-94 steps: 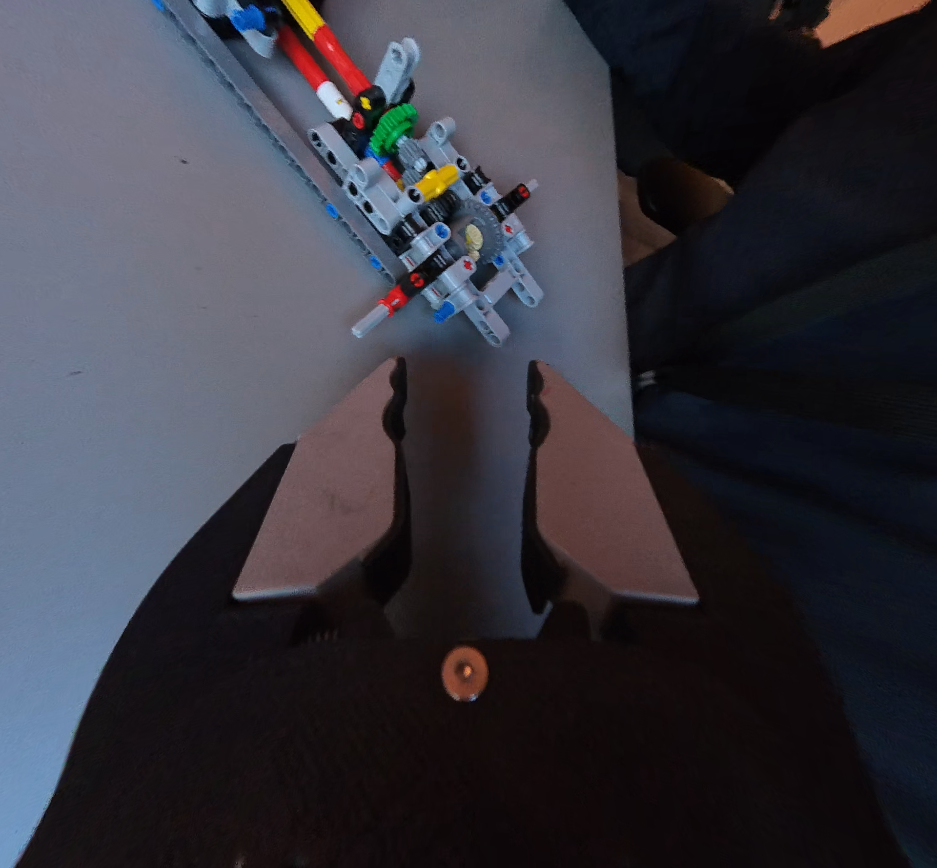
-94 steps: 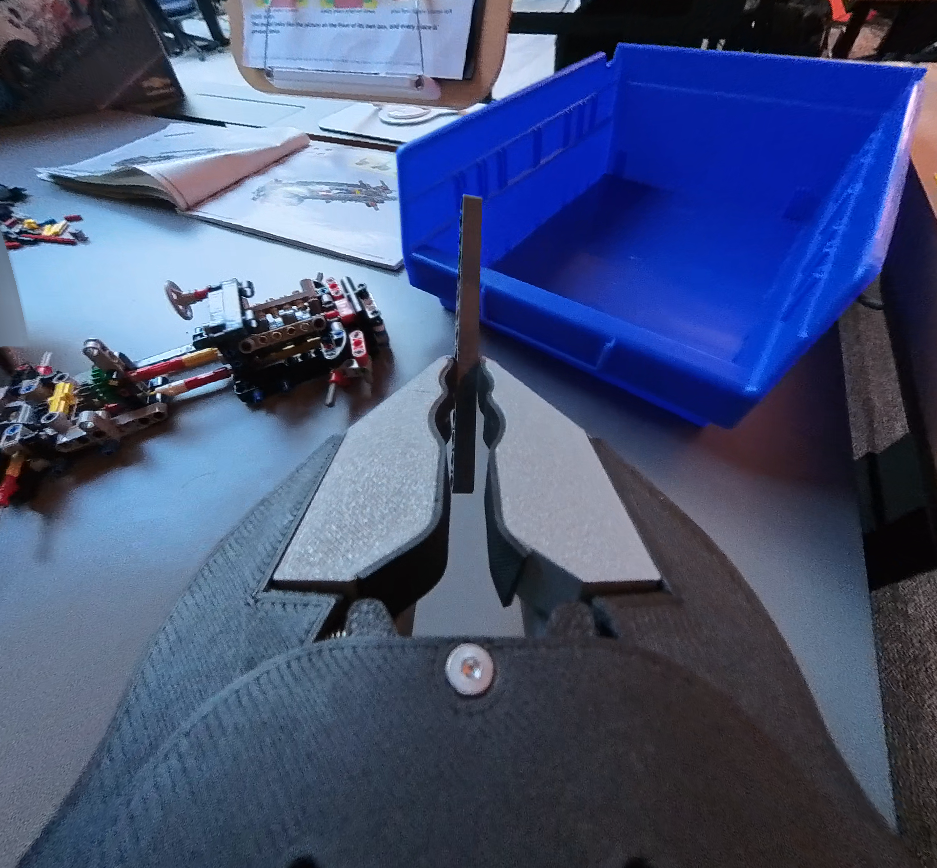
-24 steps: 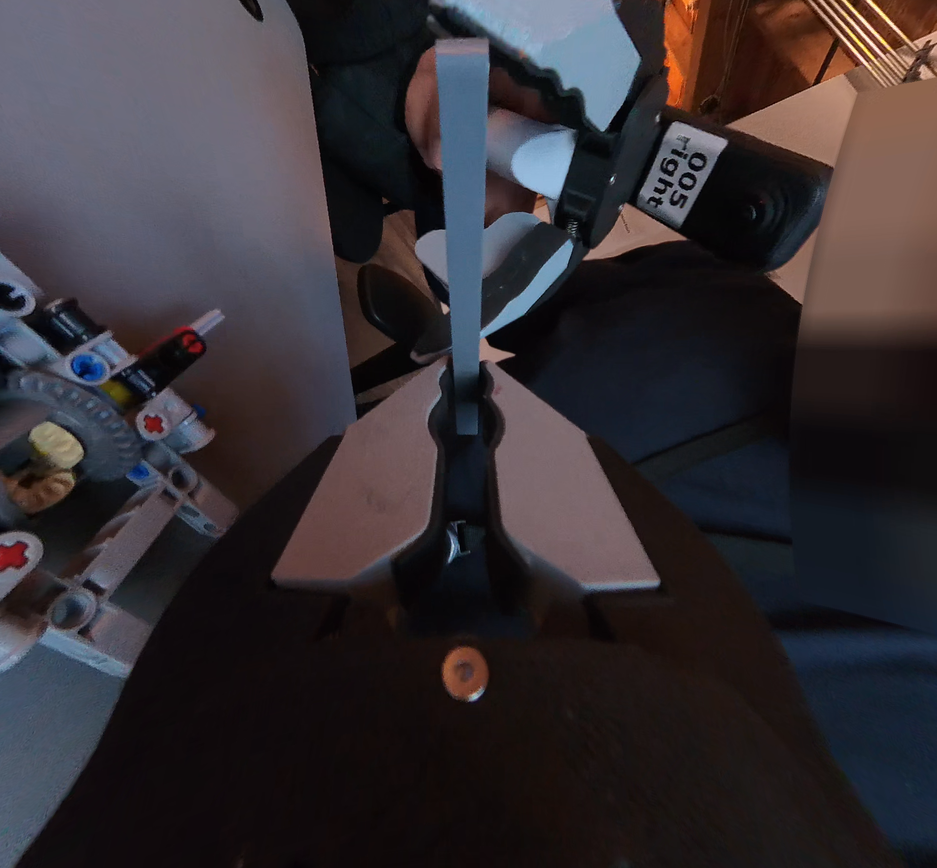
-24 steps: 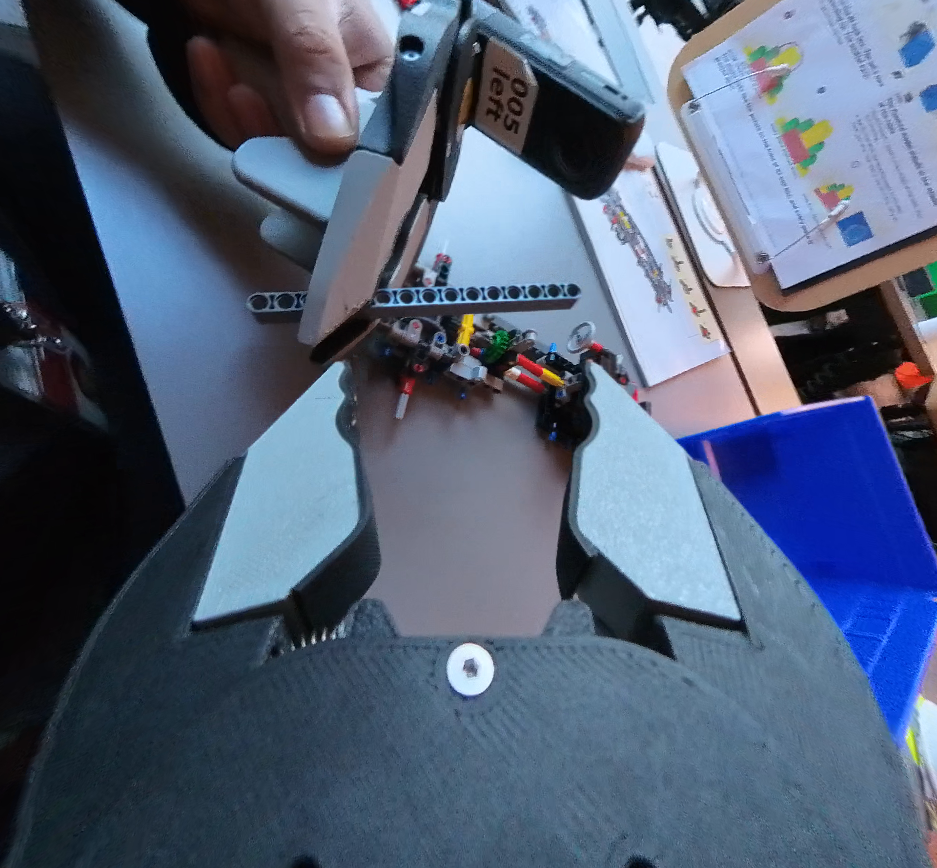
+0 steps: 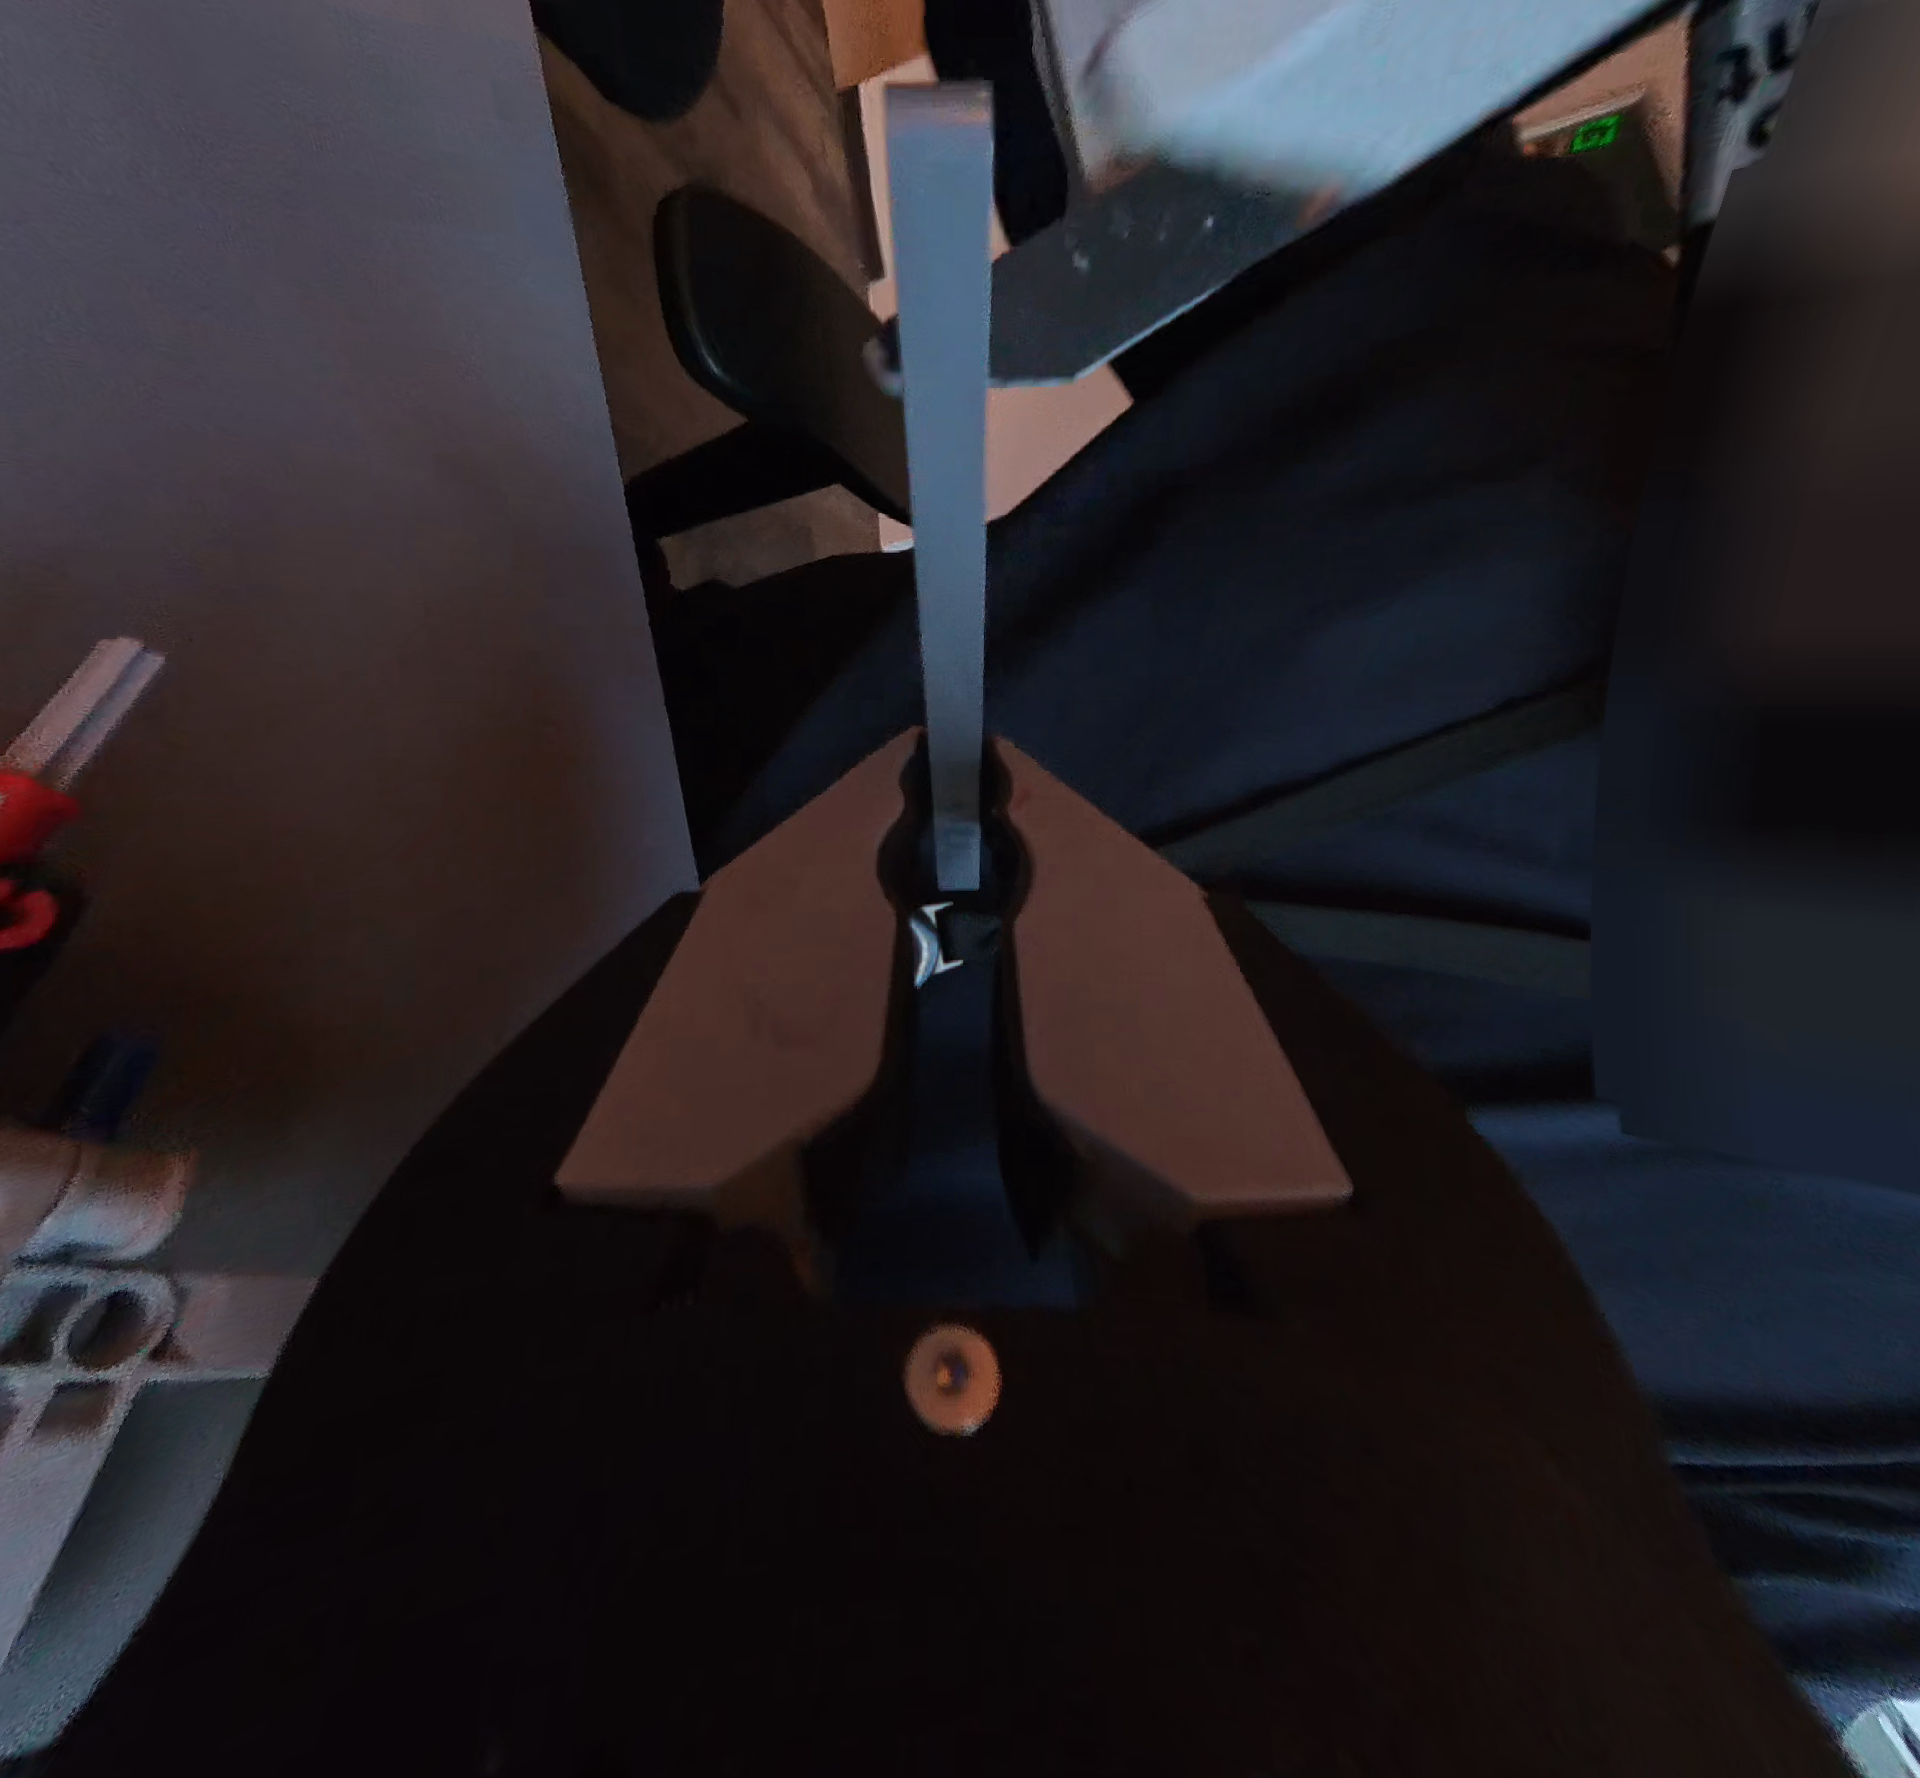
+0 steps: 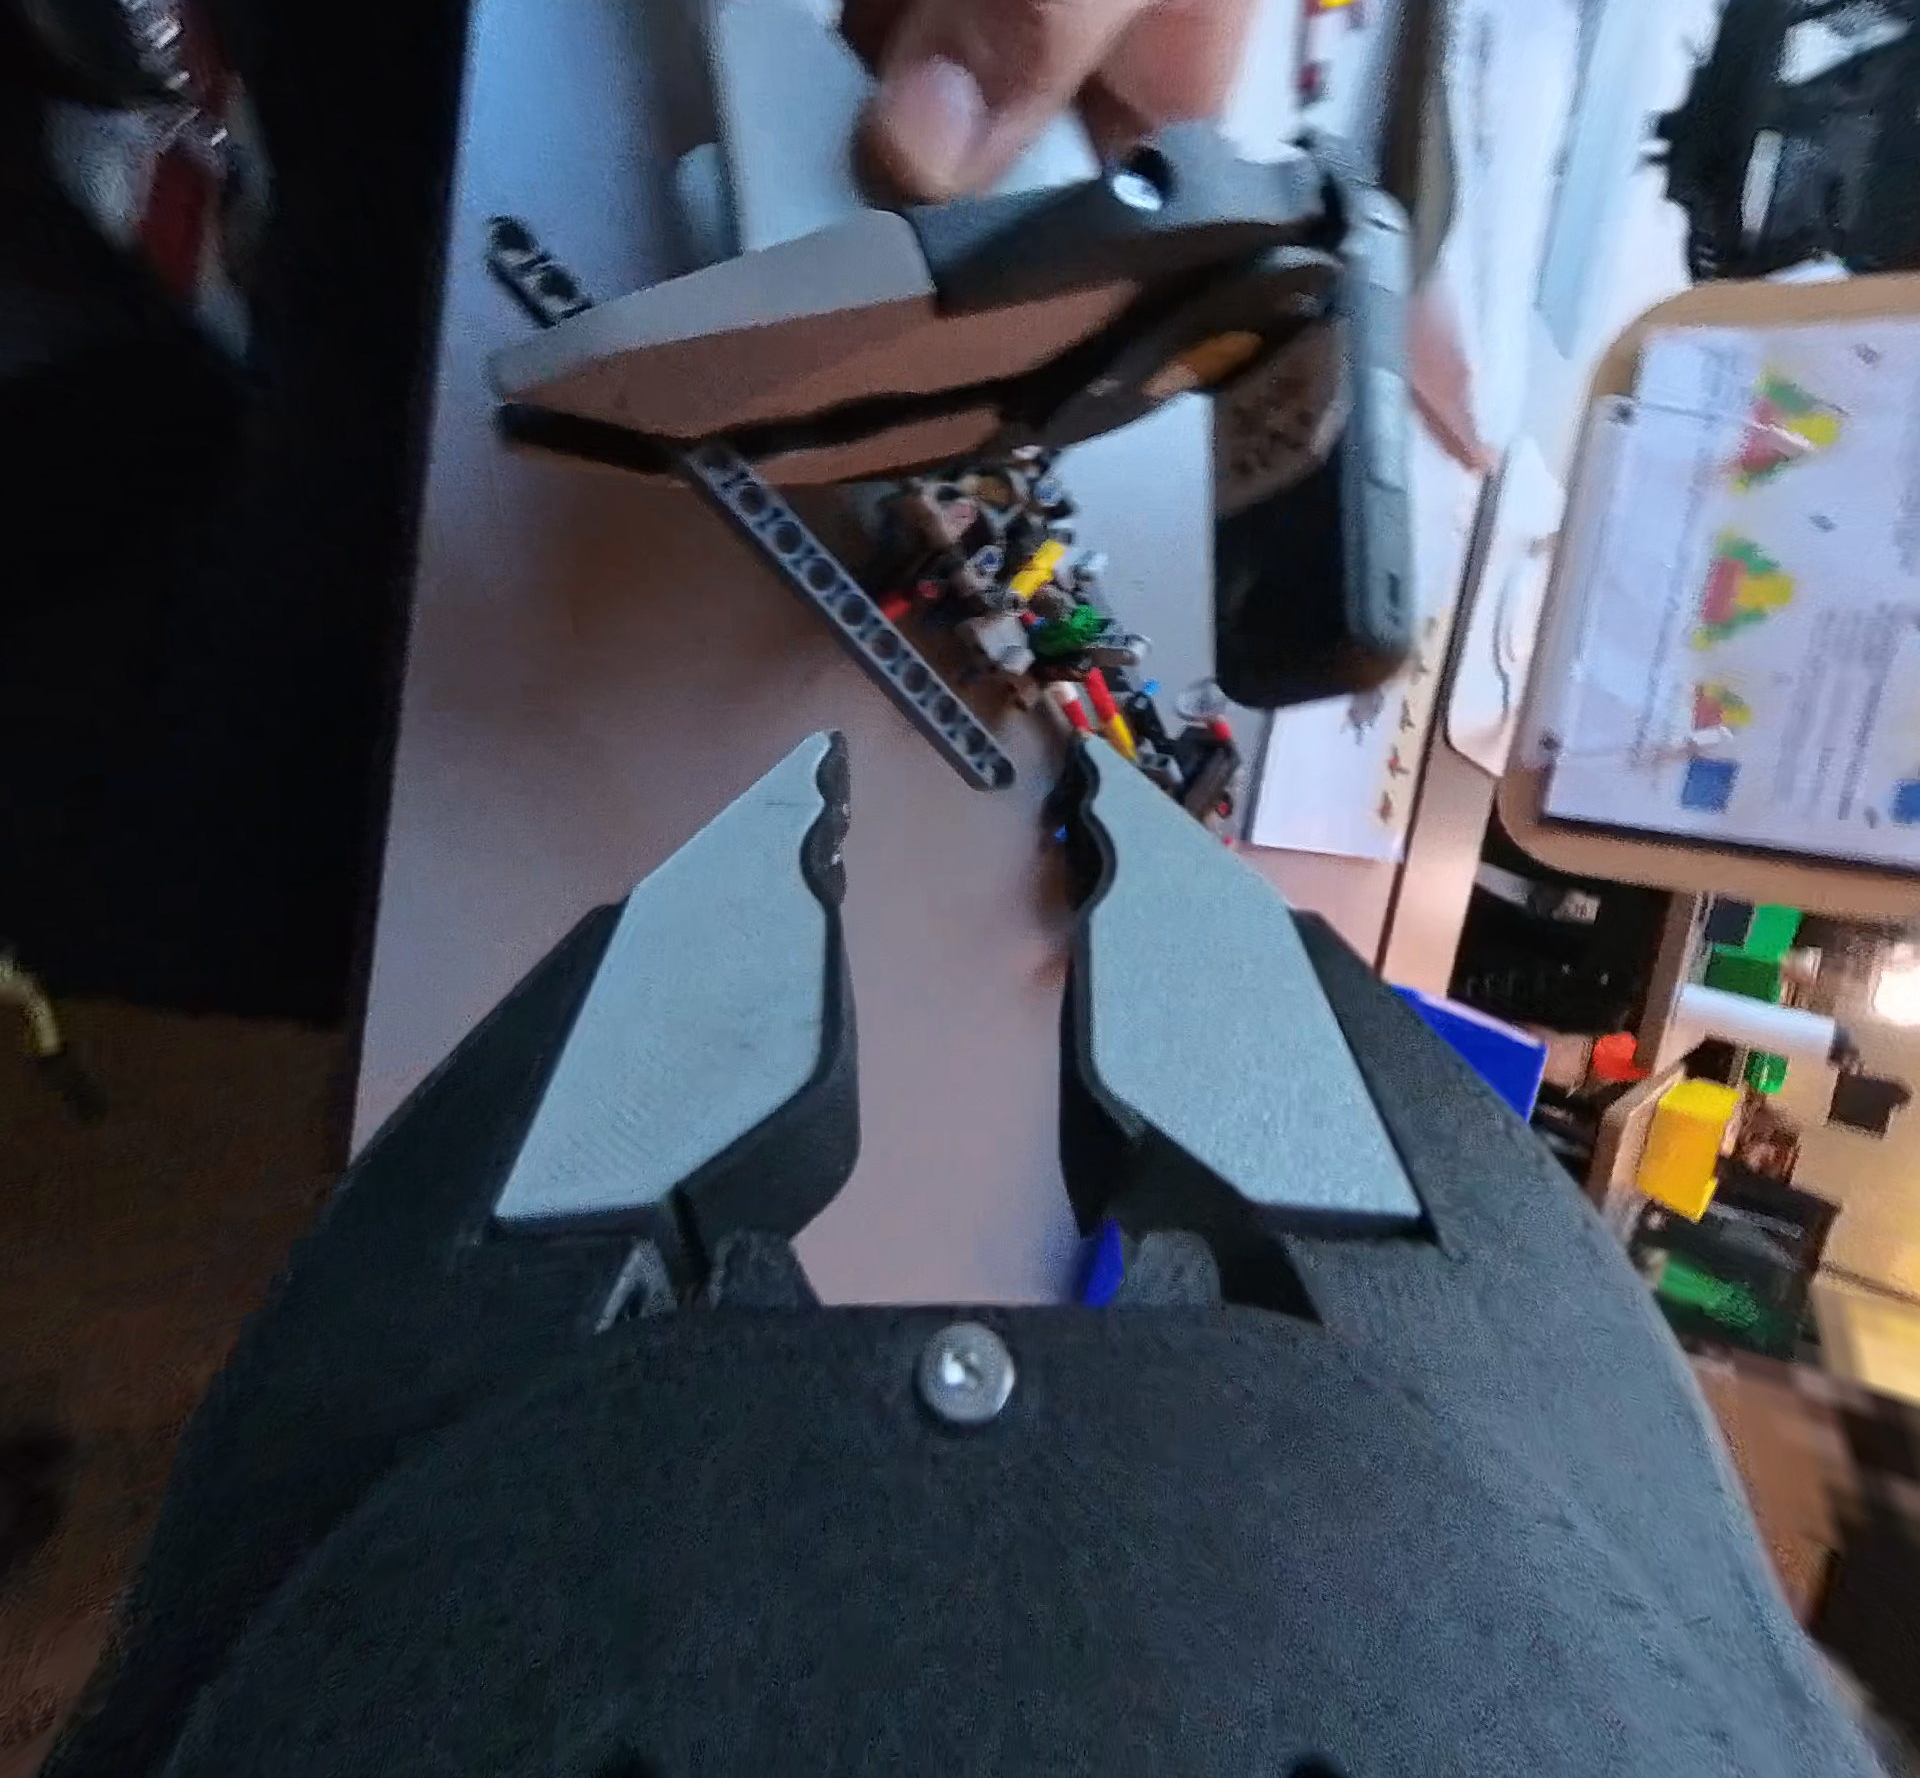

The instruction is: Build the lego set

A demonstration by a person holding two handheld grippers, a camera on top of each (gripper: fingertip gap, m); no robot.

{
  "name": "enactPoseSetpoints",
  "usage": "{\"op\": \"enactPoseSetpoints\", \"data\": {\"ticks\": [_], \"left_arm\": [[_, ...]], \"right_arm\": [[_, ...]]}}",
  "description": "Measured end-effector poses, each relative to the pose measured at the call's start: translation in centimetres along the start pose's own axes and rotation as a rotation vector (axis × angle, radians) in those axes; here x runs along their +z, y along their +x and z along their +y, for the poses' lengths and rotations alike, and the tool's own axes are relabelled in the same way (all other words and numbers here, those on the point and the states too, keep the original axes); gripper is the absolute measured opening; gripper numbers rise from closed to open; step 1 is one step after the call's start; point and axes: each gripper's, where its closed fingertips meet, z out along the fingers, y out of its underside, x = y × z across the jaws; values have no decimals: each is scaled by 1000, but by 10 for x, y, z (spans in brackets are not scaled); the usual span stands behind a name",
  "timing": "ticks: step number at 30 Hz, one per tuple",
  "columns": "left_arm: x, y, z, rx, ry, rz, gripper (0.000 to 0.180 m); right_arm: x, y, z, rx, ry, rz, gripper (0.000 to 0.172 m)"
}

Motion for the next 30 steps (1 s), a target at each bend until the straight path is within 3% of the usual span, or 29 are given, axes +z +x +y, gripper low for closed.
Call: {"op": "enactPoseSetpoints", "data": {"ticks": [4,6,8,10,13,16,19,21,23,28,30], "left_arm": [[4,-2,-2,9,-21,-38,9],[2,-9,-9,6,9,-99,17],[-6,-17,-11,-4,22,-193,25],[-21,-27,-9,21,18,-353,53],[-43,-25,-15,105,92,-524,54],[-55,-37,-33,177,173,-742,53],[-43,-46,-54,342,205,-917,44],[-48,-65,-61,444,165,-1147,44],[-47,-79,-60,504,73,-1285,36],[-31,-89,-59,596,-30,-1311,9],[-28,-92,-60,598,-58,-1306,9]], "right_arm": [[15,-15,7,-130,-97,-72,13],[21,-21,20,-131,-157,-106,10],[23,-28,36,-74,-179,-175,5],[21,-33,57,28,-190,-259,4],[13,-41,90,161,-215,-441,4],[7,-54,97,248,-188,-708,4],[3,-63,91,375,-184,-1024,4],[-3,-66,89,468,-221,-1227,4],[-1,-69,94,485,-244,-1292,5],[-2,-76,97,532,-218,-1387,5],[-3,-78,100,541,-217,-1400,5]]}}
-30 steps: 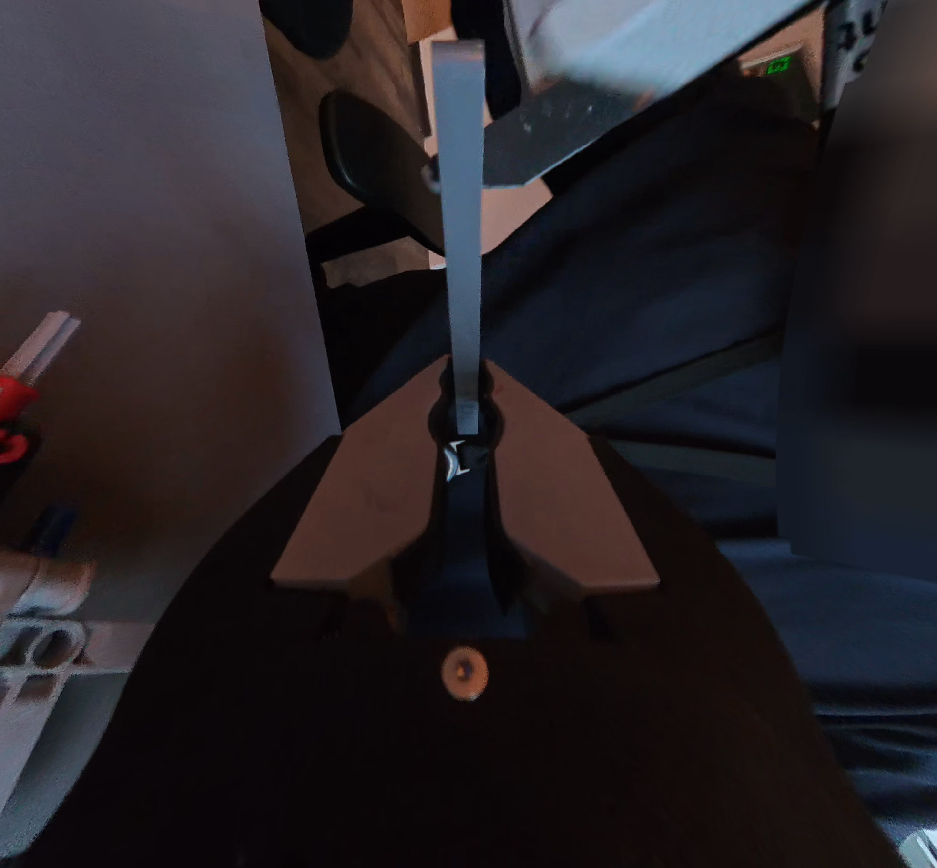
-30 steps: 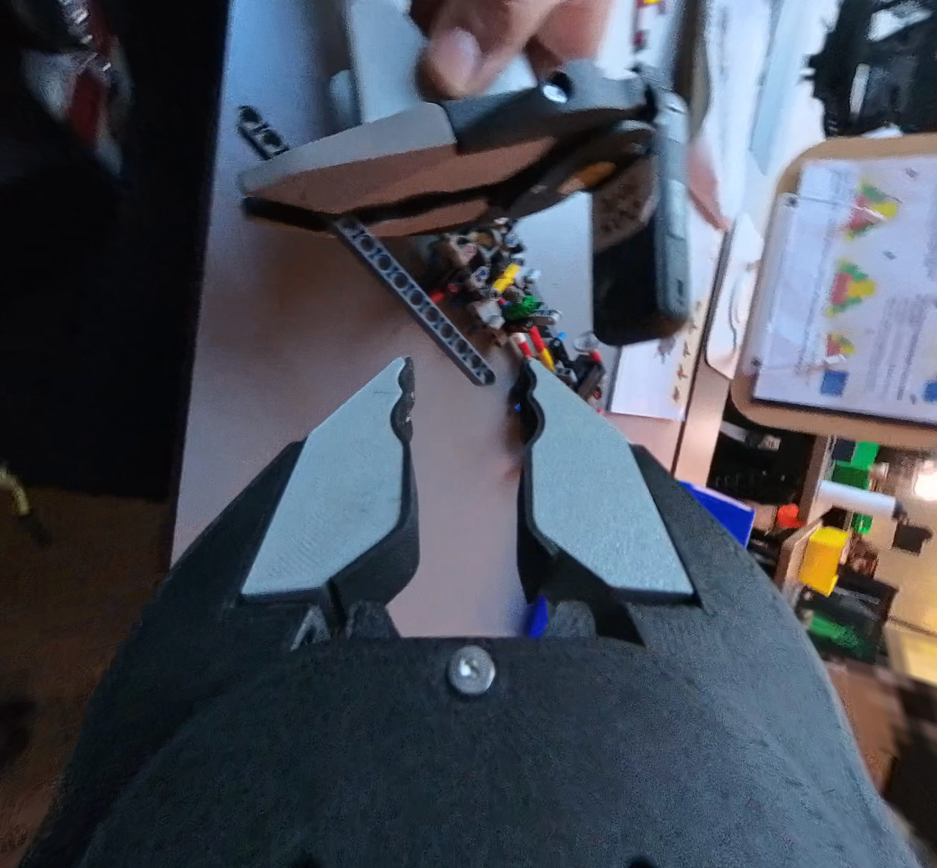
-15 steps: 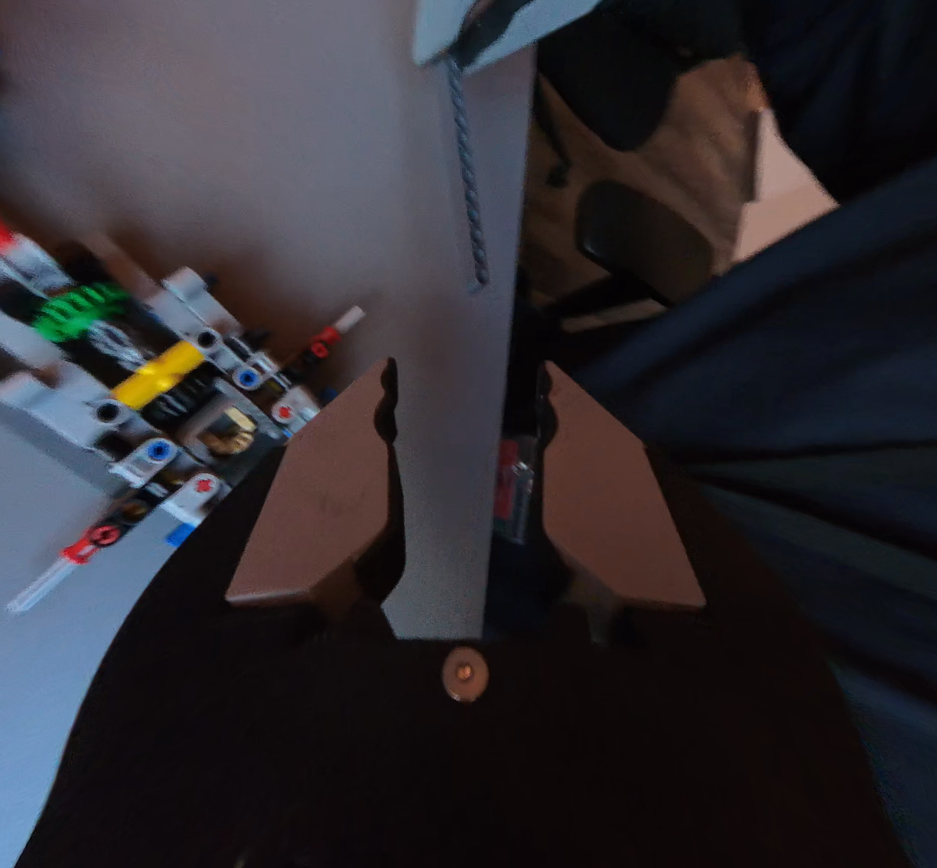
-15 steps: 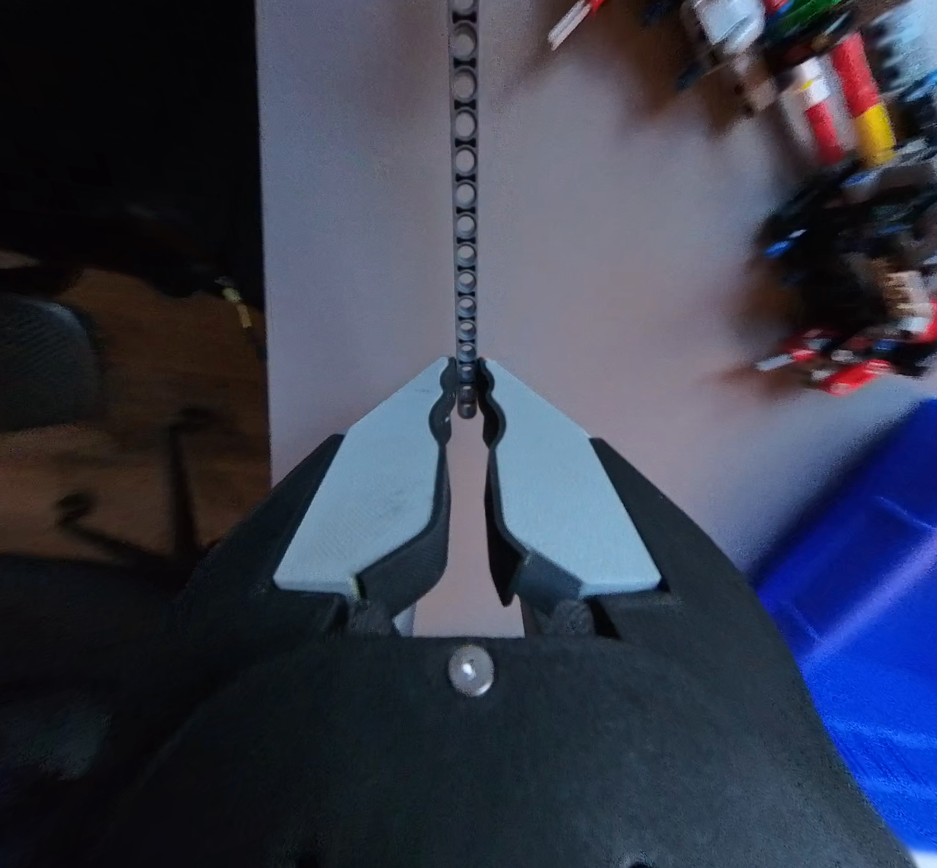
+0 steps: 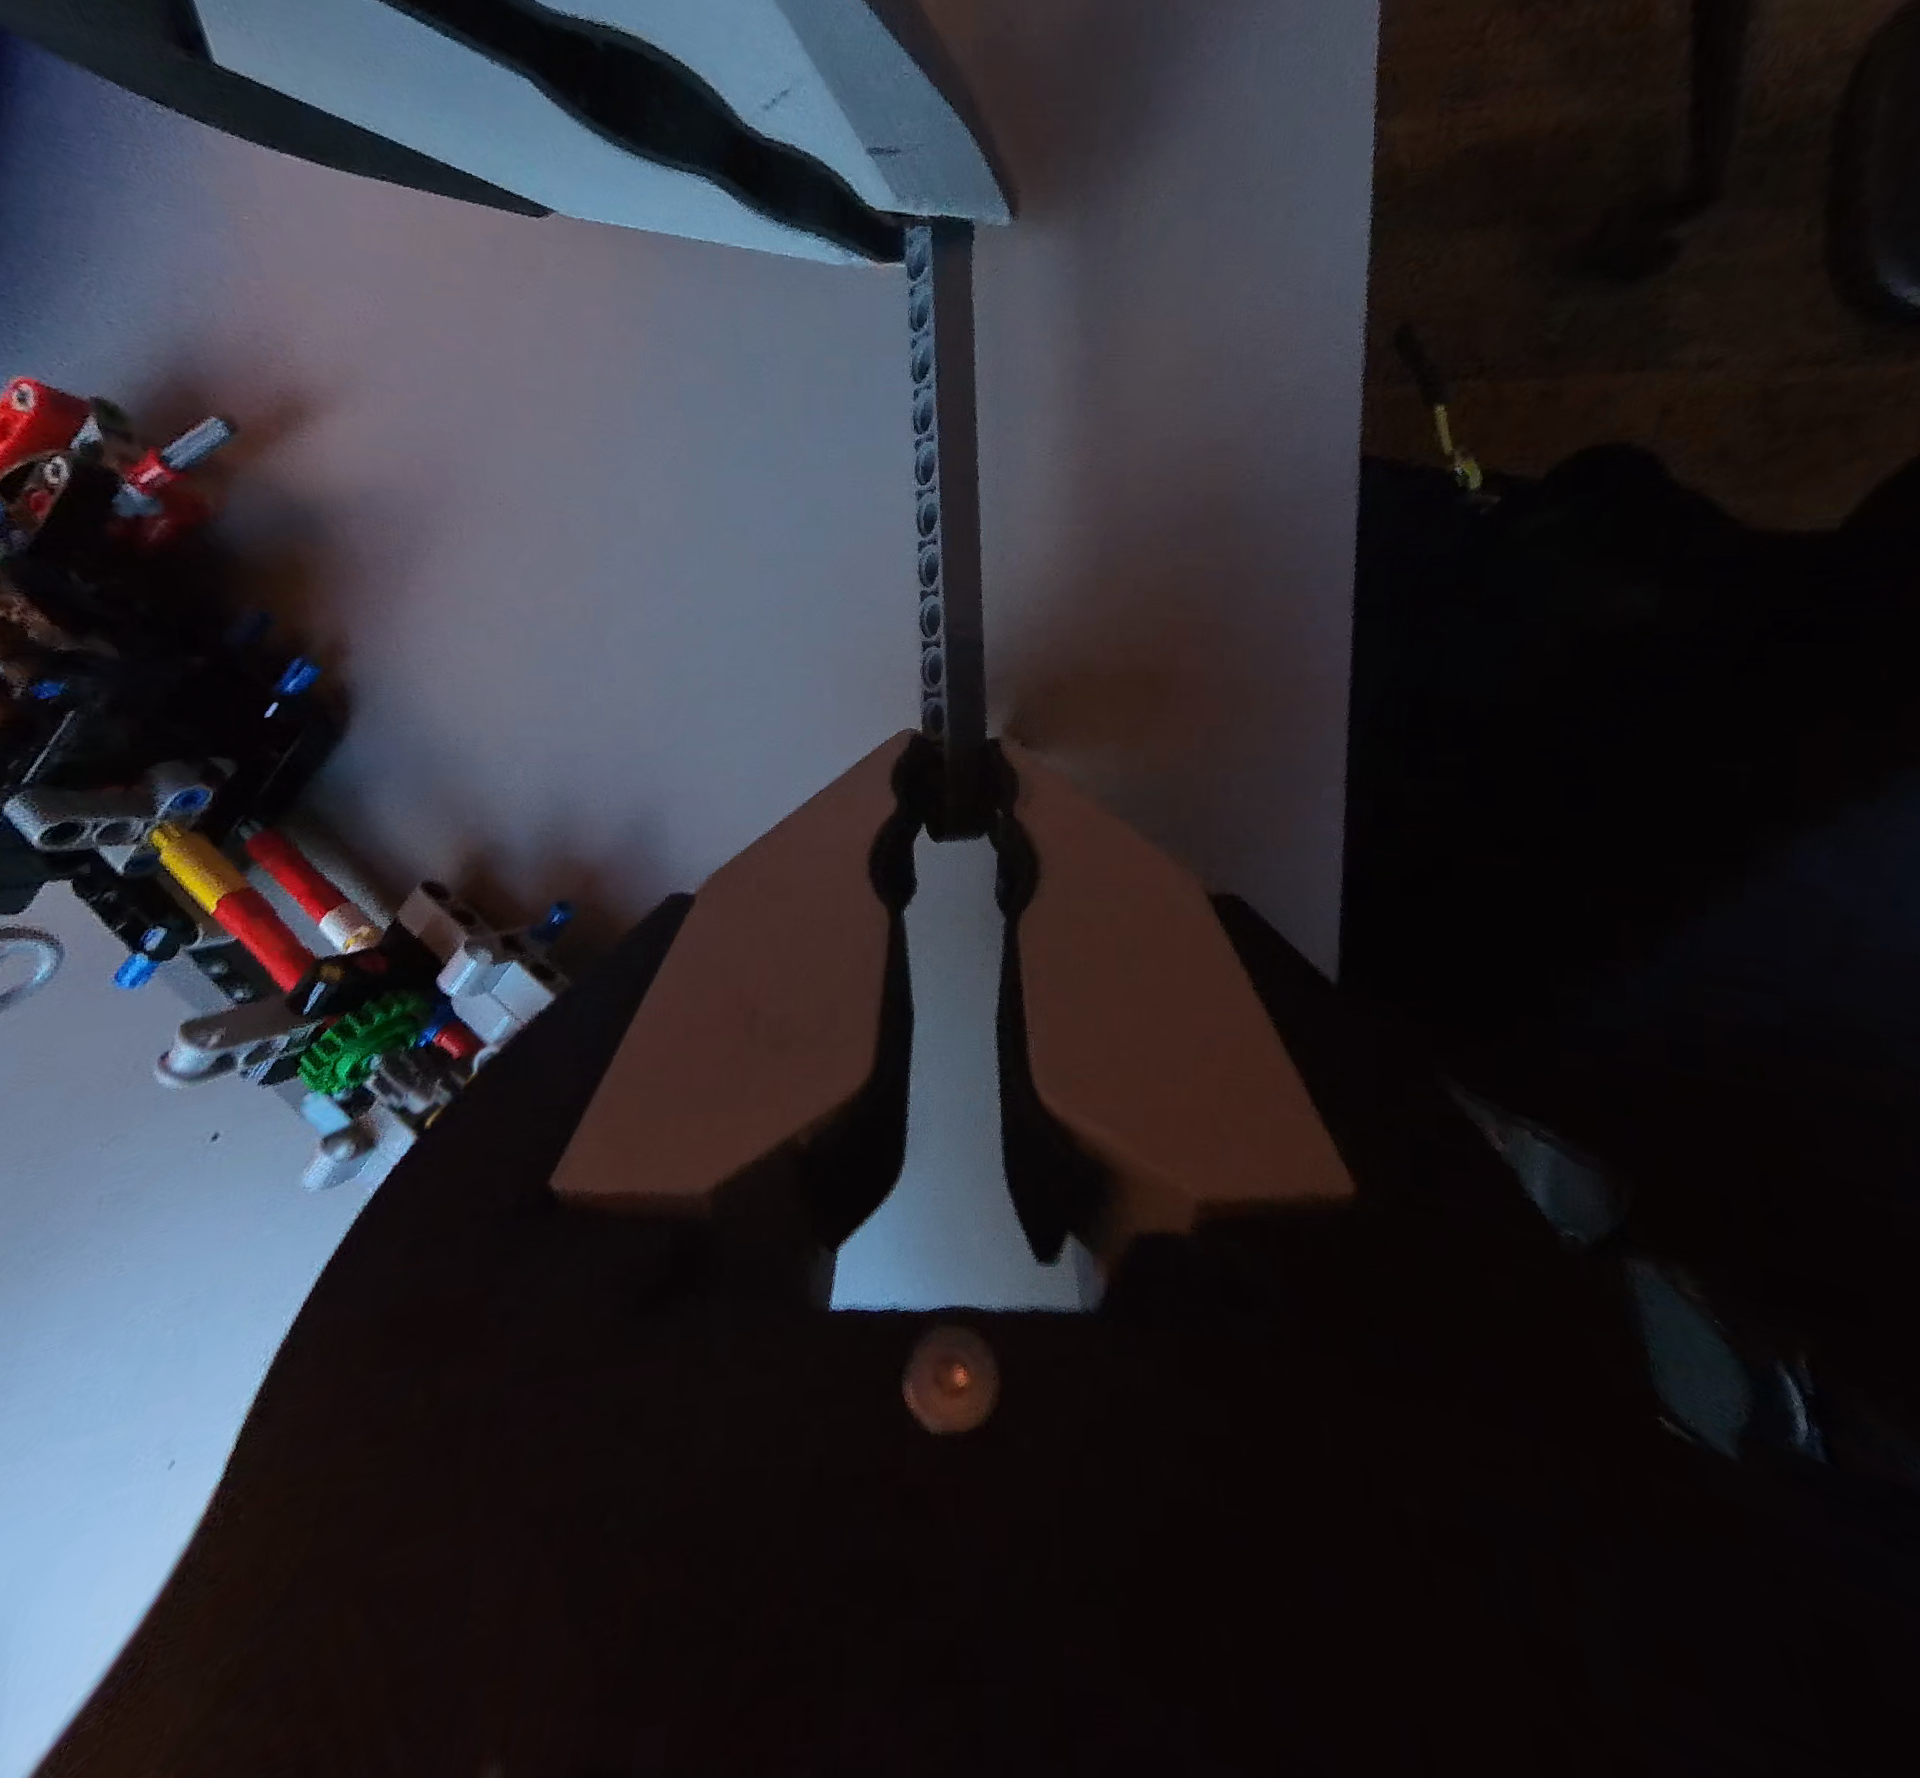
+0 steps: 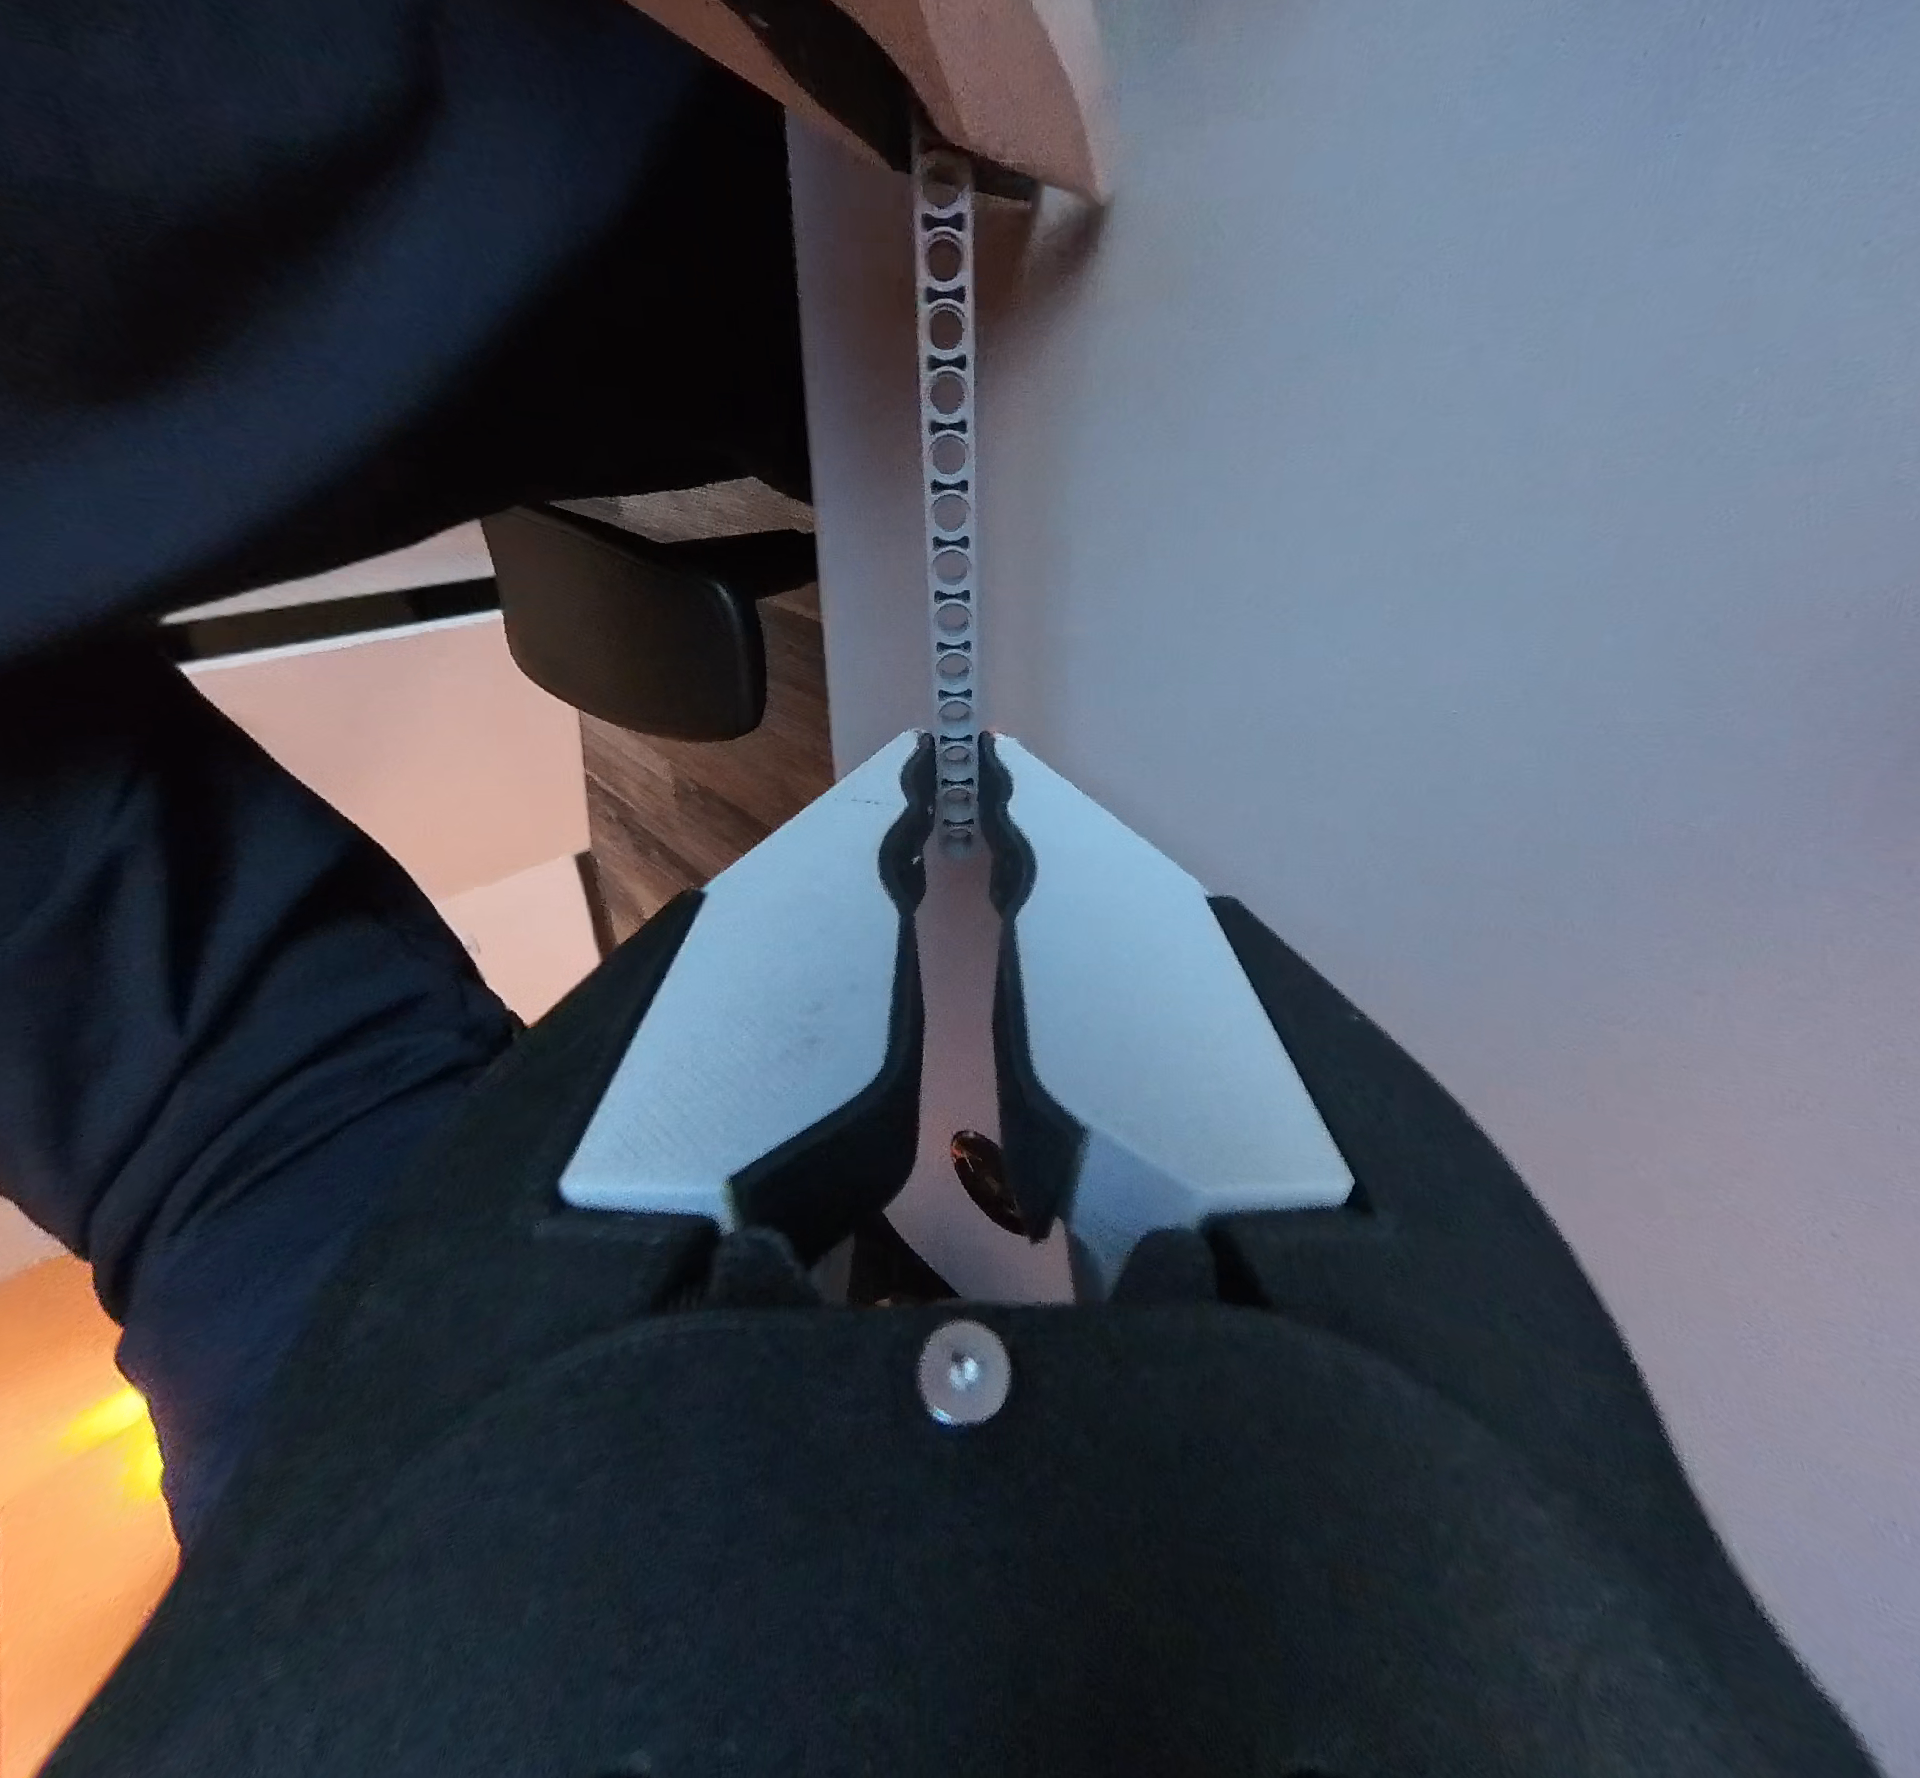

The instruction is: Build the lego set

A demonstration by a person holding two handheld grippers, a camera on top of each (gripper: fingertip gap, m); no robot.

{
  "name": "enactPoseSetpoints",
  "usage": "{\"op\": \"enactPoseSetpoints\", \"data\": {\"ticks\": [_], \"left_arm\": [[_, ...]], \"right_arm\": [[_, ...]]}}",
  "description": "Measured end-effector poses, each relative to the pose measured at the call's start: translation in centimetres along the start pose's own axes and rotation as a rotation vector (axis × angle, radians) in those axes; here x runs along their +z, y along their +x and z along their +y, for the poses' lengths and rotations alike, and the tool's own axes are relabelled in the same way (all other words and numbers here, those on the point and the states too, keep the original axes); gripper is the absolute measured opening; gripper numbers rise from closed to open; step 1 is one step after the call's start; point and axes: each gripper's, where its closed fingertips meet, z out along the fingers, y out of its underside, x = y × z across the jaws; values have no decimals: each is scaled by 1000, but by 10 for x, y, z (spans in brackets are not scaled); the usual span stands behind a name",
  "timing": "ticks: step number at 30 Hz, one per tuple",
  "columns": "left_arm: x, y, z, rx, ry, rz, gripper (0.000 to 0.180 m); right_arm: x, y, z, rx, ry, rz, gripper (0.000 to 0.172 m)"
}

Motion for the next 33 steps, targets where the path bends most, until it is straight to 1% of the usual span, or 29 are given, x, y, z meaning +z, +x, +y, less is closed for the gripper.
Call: {"op": "enactPoseSetpoints", "data": {"ticks": [1,3,5,6,8,10,12,13,15,18,19,21,22,24,25,26,27,30,31,33], "left_arm": [[1,1,-1,-14,-5,18,8],[2,6,-3,-106,-21,107,9],[1,12,-10,-245,11,226,8],[0,14,-13,-316,24,287,9],[-2,18,-17,-444,36,402,8],[-2,15,-18,-567,41,472,8],[-5,13,-23,-633,66,530,8],[-6,13,-25,-658,75,553,8],[-5,13,-29,-705,78,579,8],[3,13,-28,-749,59,566,9],[5,14,-30,-765,66,572,9],[3,23,-32,-772,59,624,22],[2,28,-33,-773,53,646,23],[0,32,-34,-762,46,650,28],[-2,33,-35,-756,47,642,35],[-6,33,-36,-746,48,633,46],[-11,33,-37,-726,53,627,52],[-39,24,-39,-642,88,593,52],[-49,14,-37,-612,96,562,52],[-65,-17,-24,-564,84,455,53]], "right_arm": [[1,3,2,13,3,6,5],[0,8,4,70,22,19,8],[-5,15,6,121,80,86,23],[-8,18,6,119,127,143,24],[-16,26,5,92,238,316,25],[-30,29,4,66,383,526,25],[-39,25,0,52,541,682,19],[-39,24,0,56,597,750,17],[-35,29,4,104,653,893,18],[-28,38,9,201,703,1052,19],[-23,42,12,216,687,1088,18],[-27,45,17,206,677,1173,17],[-29,48,22,214,641,1207,15],[-36,52,28,217,586,1251,13],[-40,53,27,208,582,1264,14],[-43,53,25,200,583,1267,14],[-46,53,23,186,583,1273,16],[-58,52,32,187,544,1371,22],[-59,49,38,204,535,1390,20],[-54,40,44,227,553,1361,8]]}}
